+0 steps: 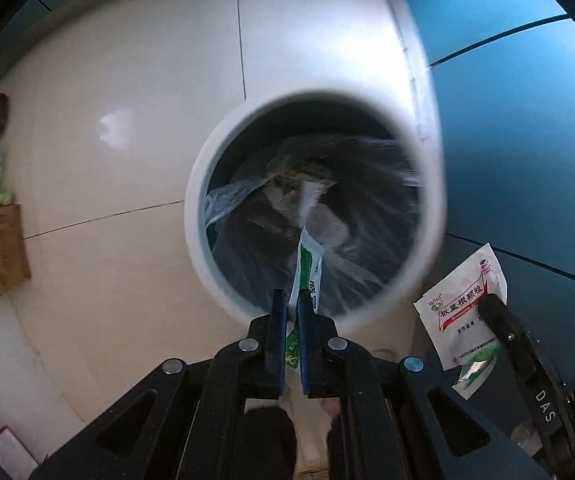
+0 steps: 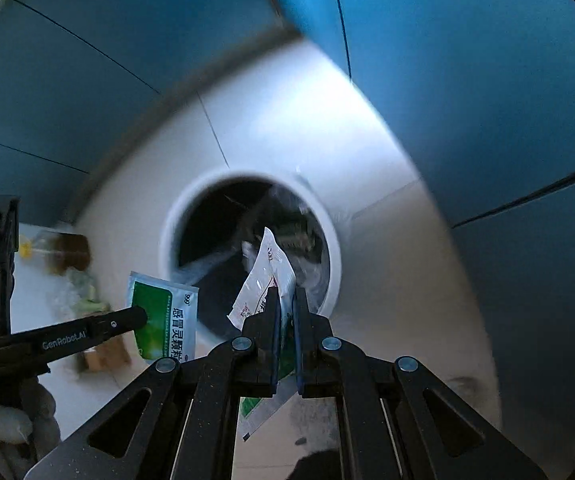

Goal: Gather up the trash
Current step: 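Carry both sachets to the white bin and open both tools over it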

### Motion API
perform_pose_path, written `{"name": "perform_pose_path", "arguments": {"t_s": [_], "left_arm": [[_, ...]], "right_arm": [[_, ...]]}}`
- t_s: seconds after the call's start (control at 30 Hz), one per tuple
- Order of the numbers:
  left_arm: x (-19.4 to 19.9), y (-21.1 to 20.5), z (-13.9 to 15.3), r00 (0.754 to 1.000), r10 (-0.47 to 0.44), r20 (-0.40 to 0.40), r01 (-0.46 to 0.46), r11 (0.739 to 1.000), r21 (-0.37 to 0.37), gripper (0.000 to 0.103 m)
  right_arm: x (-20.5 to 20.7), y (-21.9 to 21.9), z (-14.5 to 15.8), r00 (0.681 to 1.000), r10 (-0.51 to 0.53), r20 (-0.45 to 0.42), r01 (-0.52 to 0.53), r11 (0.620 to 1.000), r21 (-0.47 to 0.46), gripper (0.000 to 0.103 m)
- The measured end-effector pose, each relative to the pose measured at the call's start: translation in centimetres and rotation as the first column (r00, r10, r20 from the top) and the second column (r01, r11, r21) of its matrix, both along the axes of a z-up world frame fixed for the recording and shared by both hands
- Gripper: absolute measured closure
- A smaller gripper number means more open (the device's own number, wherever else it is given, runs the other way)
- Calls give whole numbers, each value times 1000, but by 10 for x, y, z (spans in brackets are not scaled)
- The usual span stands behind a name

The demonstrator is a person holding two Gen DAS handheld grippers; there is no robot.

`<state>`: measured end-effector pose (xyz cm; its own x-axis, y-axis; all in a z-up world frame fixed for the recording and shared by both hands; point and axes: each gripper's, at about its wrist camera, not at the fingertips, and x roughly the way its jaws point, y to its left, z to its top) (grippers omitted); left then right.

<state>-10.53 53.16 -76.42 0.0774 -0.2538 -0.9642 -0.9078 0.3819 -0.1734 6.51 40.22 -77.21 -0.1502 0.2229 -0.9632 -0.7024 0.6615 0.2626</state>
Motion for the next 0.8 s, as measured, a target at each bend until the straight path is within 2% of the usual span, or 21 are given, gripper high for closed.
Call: {"name": "perform_pose_path", "arguments": {"t_s": [0.13,0.23,0.27,0.3,0.33,0.37,0.4,0.5,0.6,0.63,0.67,0.8], "left_arm": [[-7,7,-49,1000,9,3,-9,999,-36,98],[-11,11,-55,999,39,3,-39,998,-49,95],[-13,12,-54,999,47,-1,-47,998,-43,91],[-17,12,-52,999,53,2,-53,998,-32,81],[-15,11,-47,999,52,-2,-52,998,-24,71],[-17,11,-44,999,49,-14,-49,999,-13,36],[-19,10,-39,999,46,-21,-46,999,3,15],[-23,9,-27,999,27,-38,-24,997,72,14],[-26,4,-7,997,-5,-71,16,988,156,3],[-29,1,3,996,-18,-91,35,980,196,3],[-31,-1,10,994,-25,-102,47,973,225,3],[-37,-12,43,990,-36,-140,78,948,309,3]], "right_arm": [[-10,13,-46,999,47,8,-47,999,-22,97],[-12,23,-65,998,68,7,-67,996,-61,95],[-11,23,-67,998,68,15,-67,995,-70,88],[-11,23,-66,998,66,7,-65,996,-67,83],[-10,22,-64,998,65,11,-64,995,-71,71],[-12,22,-60,997,70,38,-66,994,-86,59],[-10,21,-61,997,70,45,-67,994,-84,55],[-6,22,-53,993,93,72,-85,991,-104,46],[-12,23,-43,983,136,124,-120,984,-131,18],[-13,22,-42,980,149,135,-131,982,-138,5],[-16,21,-36,975,164,149,-142,979,-146,0],[-24,16,-14,967,193,164,-169,974,-149,0]]}}
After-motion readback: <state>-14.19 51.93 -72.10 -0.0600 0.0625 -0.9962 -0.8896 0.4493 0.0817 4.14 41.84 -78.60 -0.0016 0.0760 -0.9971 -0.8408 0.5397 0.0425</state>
